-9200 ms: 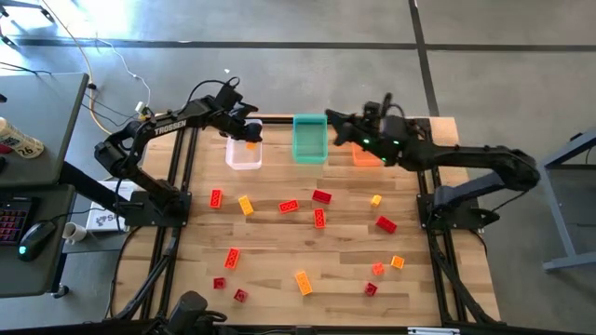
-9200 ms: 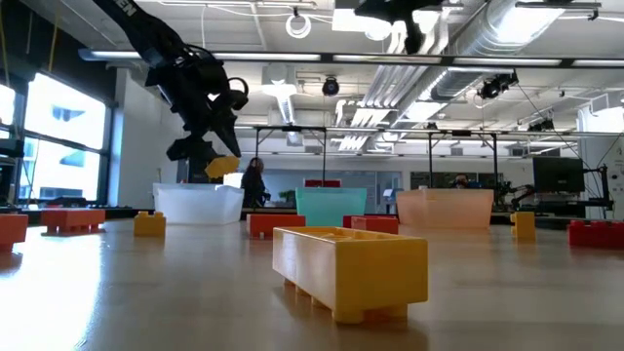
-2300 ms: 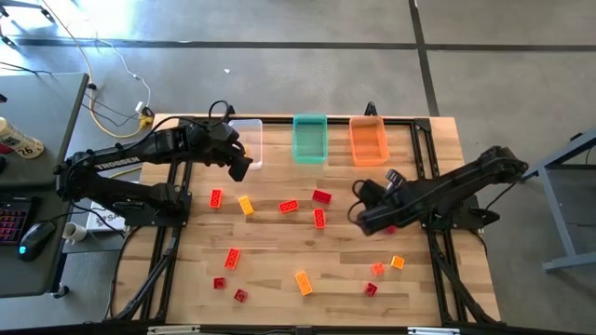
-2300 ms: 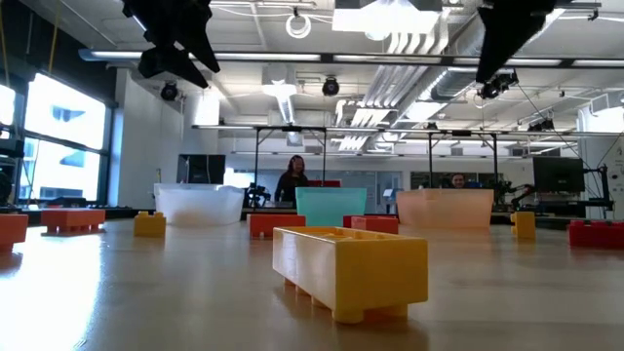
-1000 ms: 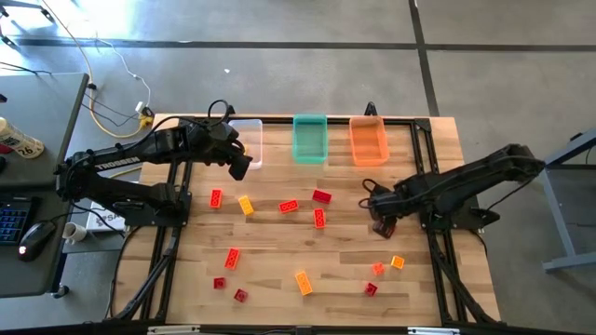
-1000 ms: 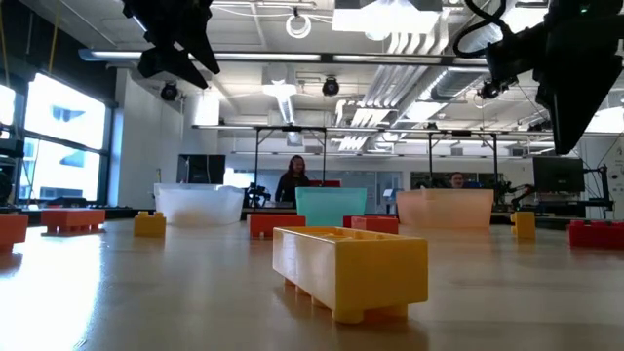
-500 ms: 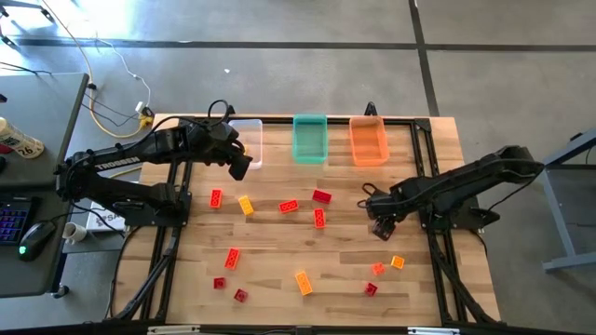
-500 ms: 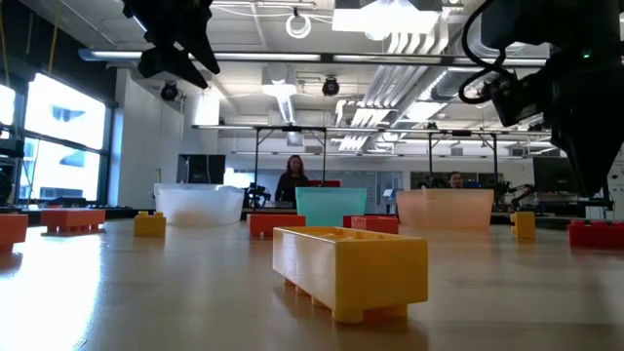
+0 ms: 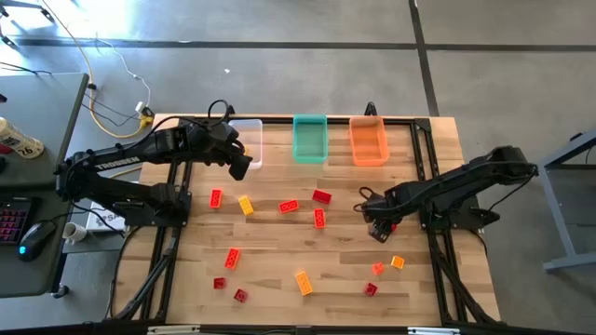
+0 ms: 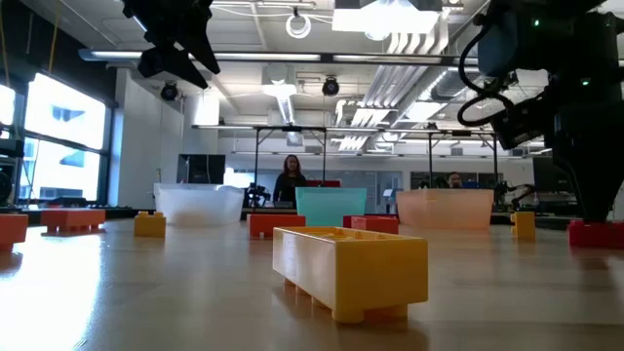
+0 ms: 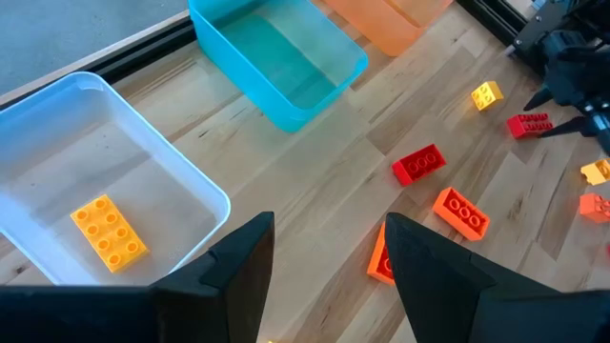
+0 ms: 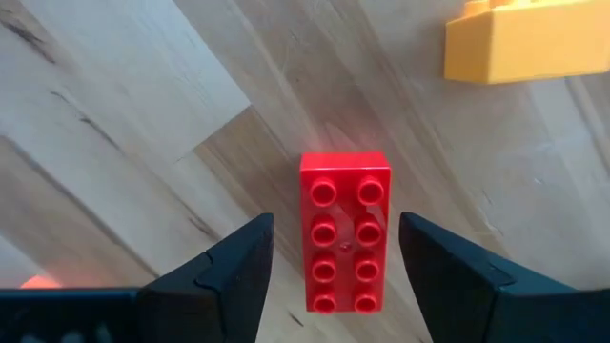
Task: Sort & place blocks by color
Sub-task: Put the red game piece into the orange bin
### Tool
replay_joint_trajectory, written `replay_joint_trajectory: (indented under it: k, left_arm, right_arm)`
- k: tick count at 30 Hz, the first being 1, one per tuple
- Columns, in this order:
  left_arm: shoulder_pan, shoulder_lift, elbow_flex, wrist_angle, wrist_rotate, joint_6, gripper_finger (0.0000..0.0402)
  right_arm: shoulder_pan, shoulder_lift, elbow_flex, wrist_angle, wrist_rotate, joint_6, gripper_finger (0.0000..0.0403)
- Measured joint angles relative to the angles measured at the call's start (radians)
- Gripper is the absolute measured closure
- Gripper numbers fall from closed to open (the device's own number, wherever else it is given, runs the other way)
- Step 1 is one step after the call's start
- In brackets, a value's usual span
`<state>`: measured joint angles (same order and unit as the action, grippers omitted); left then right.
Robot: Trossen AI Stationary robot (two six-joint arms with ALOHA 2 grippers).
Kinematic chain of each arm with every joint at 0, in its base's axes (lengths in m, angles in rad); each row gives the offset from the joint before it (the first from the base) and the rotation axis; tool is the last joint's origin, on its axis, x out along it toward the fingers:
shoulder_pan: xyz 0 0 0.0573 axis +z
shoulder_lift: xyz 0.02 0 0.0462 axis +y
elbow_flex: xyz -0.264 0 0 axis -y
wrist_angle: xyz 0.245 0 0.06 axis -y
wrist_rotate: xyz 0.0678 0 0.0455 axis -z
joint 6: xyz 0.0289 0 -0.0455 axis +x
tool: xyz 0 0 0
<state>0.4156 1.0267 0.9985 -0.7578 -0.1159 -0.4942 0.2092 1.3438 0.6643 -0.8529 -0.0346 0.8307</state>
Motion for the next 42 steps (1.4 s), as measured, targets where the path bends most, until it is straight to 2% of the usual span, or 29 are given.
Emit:
replay_joint_trajectory:
  k: [6, 9, 16, 26, 30, 34, 42]
  left_arm:
    - [0.000, 0.000, 0.000, 0.000, 0.000, 0.000, 0.0213]
    - [0.000, 0.000, 0.000, 0.000, 0.000, 0.000, 0.0213]
    - [0.000, 0.000, 0.000, 0.000, 0.000, 0.000, 0.0213]
    - [0.000, 0.000, 0.000, 0.000, 0.000, 0.003, 0.0213]
    - [0.000, 0.000, 0.000, 0.000, 0.000, 0.057, 0.0213]
    - [0.000, 0.000, 0.000, 0.003, 0.000, 0.107, 0.0213]
    - [0.000, 0.000, 0.000, 0.026, 0.000, 0.202, 0.0213]
  right_arm:
    - [0.000, 0.087, 0.000, 0.013, -0.027, 0.000, 0.0188]
    - [0.000, 0.117, 0.000, 0.016, -0.058, 0.000, 0.0201]
    - [0.000, 0.120, 0.003, 0.021, -0.087, 0.046, 0.0290]
    - [0.000, 0.078, 0.003, 0.049, -0.146, 0.169, 0.0291]
    - [0.000, 0.027, 0.003, 0.086, -0.147, 0.253, 0.0291]
    - [0.000, -0.026, 0.035, 0.095, -0.097, 0.332, 0.0291]
    - [-0.047, -0.060, 0.174, 0.093, 0.119, 0.331, 0.0291]
